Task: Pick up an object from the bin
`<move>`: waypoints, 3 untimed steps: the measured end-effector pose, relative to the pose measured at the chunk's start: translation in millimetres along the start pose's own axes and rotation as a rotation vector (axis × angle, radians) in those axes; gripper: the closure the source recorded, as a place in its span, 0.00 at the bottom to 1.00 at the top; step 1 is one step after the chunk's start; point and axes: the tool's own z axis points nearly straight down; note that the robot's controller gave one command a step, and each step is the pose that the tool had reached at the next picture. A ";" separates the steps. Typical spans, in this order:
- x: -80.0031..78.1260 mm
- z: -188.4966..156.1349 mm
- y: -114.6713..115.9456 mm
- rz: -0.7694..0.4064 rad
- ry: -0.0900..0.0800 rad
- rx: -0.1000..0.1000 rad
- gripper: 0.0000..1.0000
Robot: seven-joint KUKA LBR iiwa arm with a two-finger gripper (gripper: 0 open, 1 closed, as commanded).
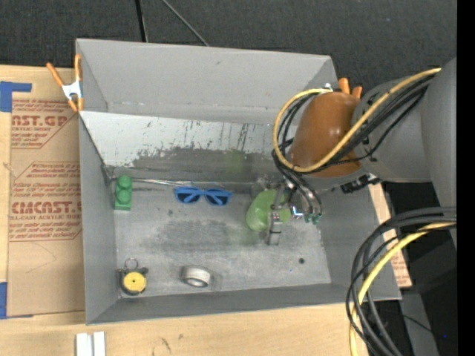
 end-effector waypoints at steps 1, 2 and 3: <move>-0.8 -1.3 1.7 -0.001 -0.001 -0.002 0.00; -1.3 -2.0 2.7 -0.001 -0.001 -0.003 0.00; -1.7 -2.4 3.4 -0.001 -0.001 -0.004 0.00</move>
Offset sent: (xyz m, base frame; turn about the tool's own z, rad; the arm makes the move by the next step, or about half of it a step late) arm 0.0000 0.0000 0.0000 0.0000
